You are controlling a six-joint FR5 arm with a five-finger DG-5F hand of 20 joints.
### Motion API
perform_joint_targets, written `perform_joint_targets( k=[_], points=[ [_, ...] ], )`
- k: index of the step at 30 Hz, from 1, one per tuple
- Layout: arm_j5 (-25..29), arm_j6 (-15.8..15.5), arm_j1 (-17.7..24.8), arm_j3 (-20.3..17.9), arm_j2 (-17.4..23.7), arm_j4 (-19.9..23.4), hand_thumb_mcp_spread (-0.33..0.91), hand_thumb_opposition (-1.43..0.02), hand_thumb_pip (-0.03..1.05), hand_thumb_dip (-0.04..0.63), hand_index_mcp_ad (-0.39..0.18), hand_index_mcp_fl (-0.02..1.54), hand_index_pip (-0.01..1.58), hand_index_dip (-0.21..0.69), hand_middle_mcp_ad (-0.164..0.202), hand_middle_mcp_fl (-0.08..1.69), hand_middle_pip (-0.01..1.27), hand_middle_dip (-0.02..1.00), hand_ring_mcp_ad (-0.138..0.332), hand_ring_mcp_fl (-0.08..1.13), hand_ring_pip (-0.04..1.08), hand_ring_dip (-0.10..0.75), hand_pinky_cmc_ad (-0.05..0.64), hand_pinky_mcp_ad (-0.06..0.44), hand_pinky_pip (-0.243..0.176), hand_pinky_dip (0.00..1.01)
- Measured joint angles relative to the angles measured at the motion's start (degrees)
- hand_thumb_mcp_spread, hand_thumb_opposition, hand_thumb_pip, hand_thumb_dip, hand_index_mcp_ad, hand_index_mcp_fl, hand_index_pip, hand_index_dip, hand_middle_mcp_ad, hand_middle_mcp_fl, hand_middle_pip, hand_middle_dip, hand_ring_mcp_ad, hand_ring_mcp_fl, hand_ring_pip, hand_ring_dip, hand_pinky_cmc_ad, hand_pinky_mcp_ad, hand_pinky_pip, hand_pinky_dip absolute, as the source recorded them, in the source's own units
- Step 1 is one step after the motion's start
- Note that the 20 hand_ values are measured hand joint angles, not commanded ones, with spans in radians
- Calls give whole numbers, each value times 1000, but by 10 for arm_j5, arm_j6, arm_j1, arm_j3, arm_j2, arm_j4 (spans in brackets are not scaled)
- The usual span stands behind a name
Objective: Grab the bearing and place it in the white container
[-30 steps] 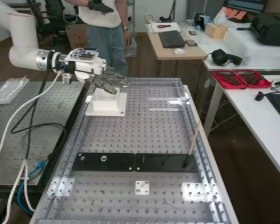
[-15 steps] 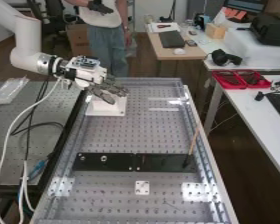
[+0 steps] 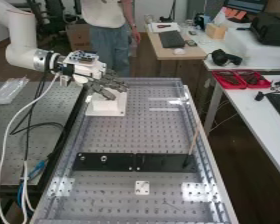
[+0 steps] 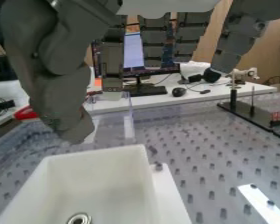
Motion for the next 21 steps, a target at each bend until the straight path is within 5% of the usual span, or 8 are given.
perform_joint_targets(
  k=[10,21],
  points=[
    [-89,-72,-99,65,59,-35,290,-745,506,220,-110,0,304,185,70,0,129,248,115,-2,94,96,379,278,-80,237],
    [-214,-89,-232,199,33,-94,243,-682,419,115,-96,52,134,173,75,37,129,248,143,-2,94,96,379,293,-75,274]
  ],
)
